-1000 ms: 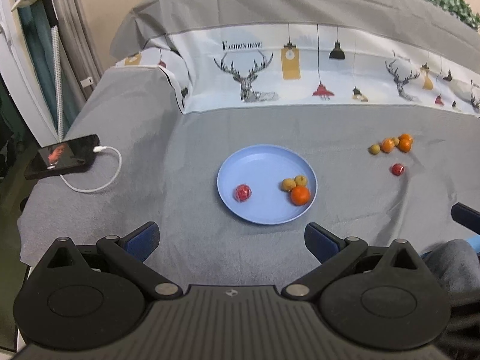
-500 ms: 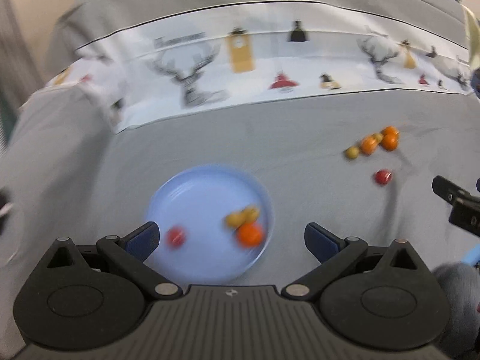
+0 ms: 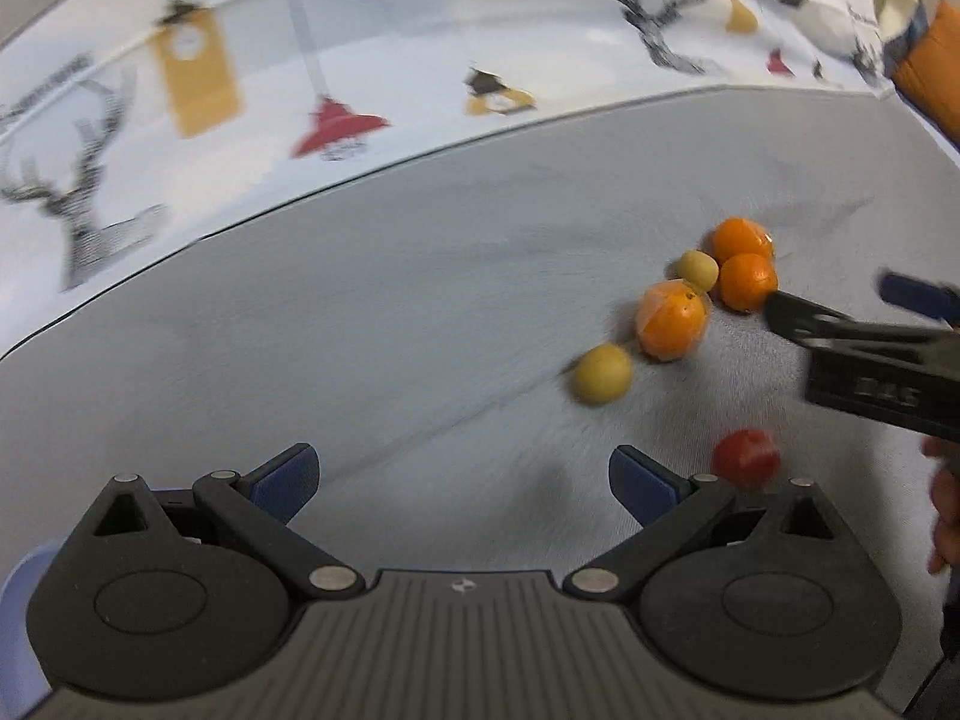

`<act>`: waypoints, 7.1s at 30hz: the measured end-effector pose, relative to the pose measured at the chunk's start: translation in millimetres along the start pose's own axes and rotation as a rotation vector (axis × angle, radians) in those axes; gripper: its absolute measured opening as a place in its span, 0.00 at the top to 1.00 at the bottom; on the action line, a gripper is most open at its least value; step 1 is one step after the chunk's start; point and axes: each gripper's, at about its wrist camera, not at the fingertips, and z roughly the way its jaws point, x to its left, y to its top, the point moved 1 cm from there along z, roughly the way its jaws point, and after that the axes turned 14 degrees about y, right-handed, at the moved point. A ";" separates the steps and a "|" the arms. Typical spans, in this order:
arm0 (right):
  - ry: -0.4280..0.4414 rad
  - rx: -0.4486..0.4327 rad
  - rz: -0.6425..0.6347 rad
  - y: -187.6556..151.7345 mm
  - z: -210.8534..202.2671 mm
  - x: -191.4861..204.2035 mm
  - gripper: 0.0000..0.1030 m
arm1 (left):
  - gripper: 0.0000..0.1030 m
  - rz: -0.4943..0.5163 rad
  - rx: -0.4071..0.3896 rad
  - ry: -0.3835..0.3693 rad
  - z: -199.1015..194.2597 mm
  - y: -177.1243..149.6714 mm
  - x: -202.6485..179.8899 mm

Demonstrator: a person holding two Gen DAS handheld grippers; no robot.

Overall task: Organize fruits
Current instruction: 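Grasp a yellow fruit with the left tool while the right tool grasps a tangerine, then carry the yellow fruit and tangerine over the blue plate with both tools, then open both tools to drop the fruits onto the plate and lift away, then grasp a tangerine with the left tool while the right tool grasps a wrapped tangerine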

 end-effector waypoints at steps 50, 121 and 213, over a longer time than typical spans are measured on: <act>0.315 -0.113 -0.100 -51.5 -293.6 169.9 0.64 | 0.73 -0.254 -0.031 0.171 -301.8 -198.1 185.7; 0.422 0.079 -0.254 -78.7 -245.2 280.5 0.64 | 0.73 -0.370 0.015 0.154 -259.7 -212.5 234.4; 0.423 0.017 -0.264 -101.6 -337.6 271.5 0.01 | 0.00 -0.236 -0.026 0.315 -345.3 -272.7 172.5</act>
